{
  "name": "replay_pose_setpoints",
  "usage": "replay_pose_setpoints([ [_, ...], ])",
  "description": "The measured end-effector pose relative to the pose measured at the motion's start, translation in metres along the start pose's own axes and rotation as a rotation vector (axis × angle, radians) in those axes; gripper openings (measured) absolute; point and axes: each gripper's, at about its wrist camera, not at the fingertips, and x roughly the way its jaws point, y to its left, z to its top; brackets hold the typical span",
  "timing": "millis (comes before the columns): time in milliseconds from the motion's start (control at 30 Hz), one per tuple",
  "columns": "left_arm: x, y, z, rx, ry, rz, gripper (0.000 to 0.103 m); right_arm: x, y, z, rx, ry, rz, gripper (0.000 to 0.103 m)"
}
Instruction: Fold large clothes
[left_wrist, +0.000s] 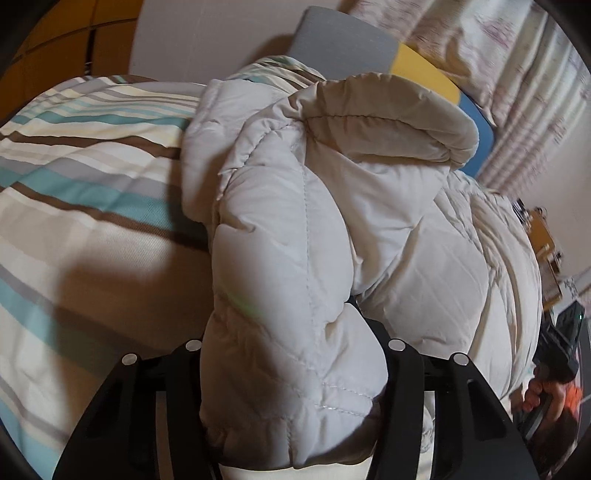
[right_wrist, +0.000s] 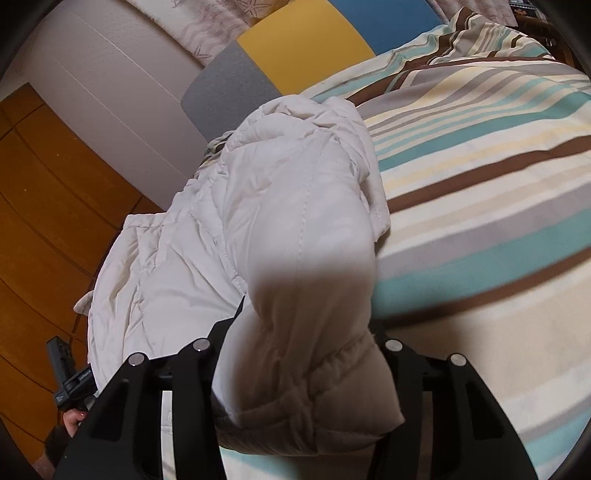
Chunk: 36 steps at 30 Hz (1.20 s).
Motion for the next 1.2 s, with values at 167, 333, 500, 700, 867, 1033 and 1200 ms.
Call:
replay_pose_setpoints([
  [167, -0.014, -0.010, -0.025, 0.023, 0.021, -0.040, 0.052, -0.032, -0.009, -0.009, 0.009, 0.000, 0.008, 0.047],
  [333, -0.030, -0.029, -0.054, 0.064, 0.055, -0.086, 0.052, -0.069, -0.021, -0.026, -0.007, 0.005, -0.005, 0.047],
  [500, -0.044, -0.046, -0.084, 0.077, 0.079, -0.139, 0.052, -0.112, -0.040, -0.050, 0.000, 0.002, -0.028, 0.047],
  [700, -0.054, -0.069, -0.106, 0.093, 0.093, -0.179, 0.052, -0.157, -0.057, -0.067, 0.027, -0.011, -0.051, 0.047],
  [867, -0.065, -0.083, -0.122, 0.131, 0.086, -0.178, 0.052, -0.184, -0.065, -0.083, 0.034, -0.019, -0.065, 0.047],
  [1033, -0.073, -0.084, -0.125, 0.118, 0.049, -0.136, 0.070, -0.189, -0.065, -0.090, 0.048, -0.043, -0.094, 0.066],
  [1200, -0.087, -0.077, -0.102, 0.074, 0.014, -0.115, 0.078, -0.211, -0.065, -0.067, 0.062, -0.137, -0.143, 0.077],
])
